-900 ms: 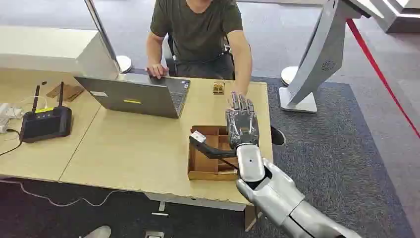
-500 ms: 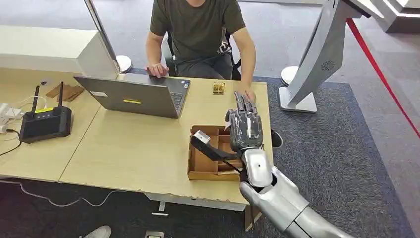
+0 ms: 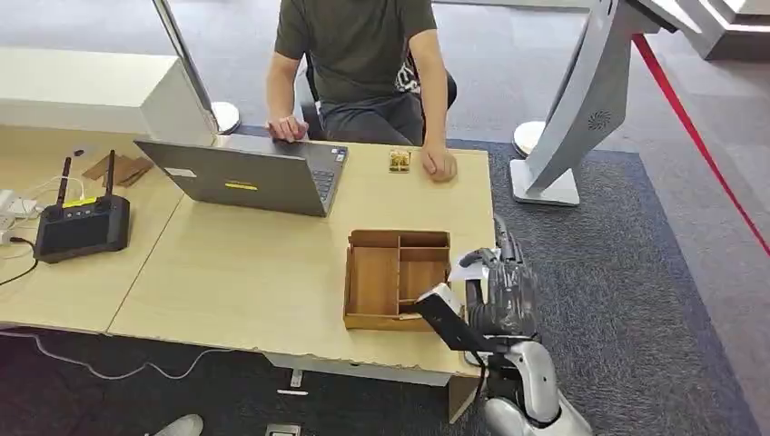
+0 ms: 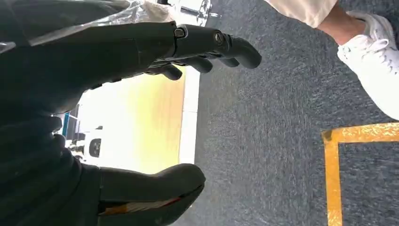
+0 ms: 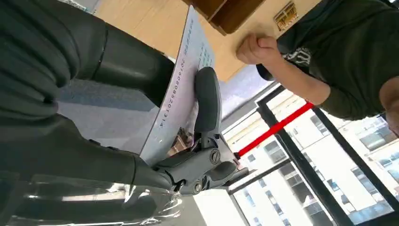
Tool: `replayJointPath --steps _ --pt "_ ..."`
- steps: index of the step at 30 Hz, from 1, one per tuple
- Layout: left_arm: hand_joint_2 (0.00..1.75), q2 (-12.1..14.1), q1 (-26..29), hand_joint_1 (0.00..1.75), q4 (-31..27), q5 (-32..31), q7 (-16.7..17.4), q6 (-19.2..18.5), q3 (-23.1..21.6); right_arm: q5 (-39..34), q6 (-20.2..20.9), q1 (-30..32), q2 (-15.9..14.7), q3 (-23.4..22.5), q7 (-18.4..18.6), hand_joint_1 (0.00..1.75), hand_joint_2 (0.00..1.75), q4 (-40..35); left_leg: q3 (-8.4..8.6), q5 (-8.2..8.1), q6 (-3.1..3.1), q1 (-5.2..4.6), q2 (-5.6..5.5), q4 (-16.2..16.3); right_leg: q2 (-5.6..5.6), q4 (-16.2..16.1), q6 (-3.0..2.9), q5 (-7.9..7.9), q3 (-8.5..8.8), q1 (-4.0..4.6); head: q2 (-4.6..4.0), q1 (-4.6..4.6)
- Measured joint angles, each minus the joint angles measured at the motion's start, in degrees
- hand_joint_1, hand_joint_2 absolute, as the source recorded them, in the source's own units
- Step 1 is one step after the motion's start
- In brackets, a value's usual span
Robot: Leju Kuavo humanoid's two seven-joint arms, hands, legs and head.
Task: Pass the card to the sensor for recognition and then transmit it.
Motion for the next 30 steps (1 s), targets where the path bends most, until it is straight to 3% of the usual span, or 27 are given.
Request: replayJointPath --steps 10,17,30 --pt "1.75 0.1 0.1 0.00 0.0 1.0 0.6 0.7 1.1 -7.4 -3.6 6.6 -3.3 -4.1 -1.4 1.75 1.75 -3.0 0.01 0.00 0.01 0.00 -0.01 0.0 -0.01 0.0 0.00 0.00 0.03 0.01 0.00 -0.02" --pt "1.75 0.1 0.0 0.00 0.0 1.1 0.9 1.2 1.7 -11.3 -3.1 9.2 -4.8 -5.3 -1.5 1.75 1.75 -0.7 -0.01 -0.02 0.03 -0.01 -0.01 0.0 -0.01 0.0 0.01 -0.01 0.01 0.00 0.00 0.00" --pt "1.75 0.1 0.0 0.00 0.0 1.4 1.5 1.9 2.2 -15.3 -0.4 9.4 -3.7 -4.3 -1.5 1.75 1.75 8.6 -0.04 -0.02 0.03 0.00 -0.02 0.0 -0.01 0.0 0.01 -0.01 0.02 0.01 0.00 -0.02"
